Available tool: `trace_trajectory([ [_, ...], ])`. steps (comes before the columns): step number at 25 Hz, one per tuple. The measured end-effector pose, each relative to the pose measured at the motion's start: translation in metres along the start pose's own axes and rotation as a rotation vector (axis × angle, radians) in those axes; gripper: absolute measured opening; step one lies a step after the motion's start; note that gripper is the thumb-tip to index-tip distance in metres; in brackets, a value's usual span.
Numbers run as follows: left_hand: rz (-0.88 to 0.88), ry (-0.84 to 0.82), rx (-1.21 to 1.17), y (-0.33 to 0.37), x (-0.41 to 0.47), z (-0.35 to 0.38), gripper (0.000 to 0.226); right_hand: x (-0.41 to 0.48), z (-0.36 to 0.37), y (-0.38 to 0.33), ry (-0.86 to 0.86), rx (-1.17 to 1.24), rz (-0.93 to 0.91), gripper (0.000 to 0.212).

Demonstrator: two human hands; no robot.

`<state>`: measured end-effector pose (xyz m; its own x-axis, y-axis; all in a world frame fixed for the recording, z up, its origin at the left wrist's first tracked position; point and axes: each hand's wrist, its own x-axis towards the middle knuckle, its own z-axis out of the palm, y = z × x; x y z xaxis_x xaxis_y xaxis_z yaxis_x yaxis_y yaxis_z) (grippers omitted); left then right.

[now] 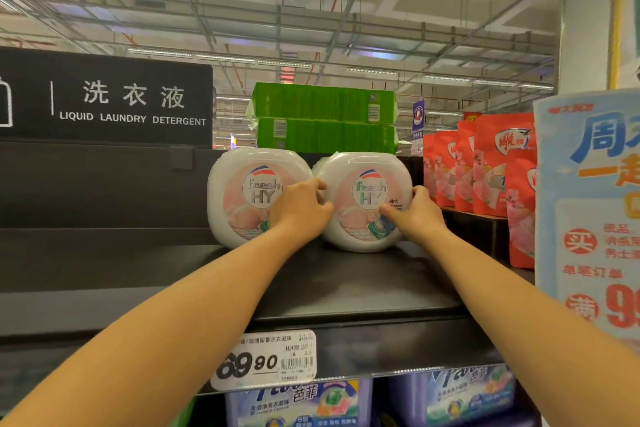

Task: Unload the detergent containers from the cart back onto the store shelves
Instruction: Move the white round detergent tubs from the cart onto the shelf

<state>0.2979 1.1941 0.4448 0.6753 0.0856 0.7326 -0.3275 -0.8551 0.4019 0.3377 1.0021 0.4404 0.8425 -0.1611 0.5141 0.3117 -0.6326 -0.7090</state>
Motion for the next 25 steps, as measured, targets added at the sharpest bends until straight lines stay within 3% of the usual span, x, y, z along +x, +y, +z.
trace_trajectory([
  [3, 0.016, -0.089, -0.15, 0.007, -0.005, -0.012, 0.017, -0.015, -0.009, -0.011, 0.147, -0.062, -0.117, 0.044],
  [6, 0.098, -0.149, -0.283, 0.027, -0.022, -0.031, 0.01, -0.049, -0.027, -0.028, 0.235, 0.064, -0.288, 0.024],
  [9, 0.116, -0.12, -0.667, 0.054, -0.059, -0.055, 0.018, -0.111, -0.049, -0.032, 0.254, 0.273, -0.391, 0.012],
  [12, 0.15, -0.175, -1.019, 0.066, -0.126, -0.069, 0.011, -0.194, -0.074, -0.011, 0.302, 0.408, -0.374, 0.011],
  [15, 0.087, -0.297, -1.171, 0.065, -0.207, -0.054, 0.013, -0.28, -0.092, 0.026, 0.293, 0.458, -0.229, 0.009],
  [18, -0.171, -0.412, -1.236, 0.063, -0.288, -0.016, 0.01, -0.361, -0.105, 0.077, 0.257, 0.381, 0.023, 0.014],
  [21, -0.404, -0.54, -1.179, 0.067, -0.368, 0.017, 0.018, -0.443, -0.122, 0.121, 0.236, 0.312, 0.279, 0.018],
  [25, -0.559, -0.724, -1.122, 0.084, -0.46, 0.036, 0.018, -0.534, -0.154, 0.161, 0.284, 0.296, 0.493, 0.024],
])
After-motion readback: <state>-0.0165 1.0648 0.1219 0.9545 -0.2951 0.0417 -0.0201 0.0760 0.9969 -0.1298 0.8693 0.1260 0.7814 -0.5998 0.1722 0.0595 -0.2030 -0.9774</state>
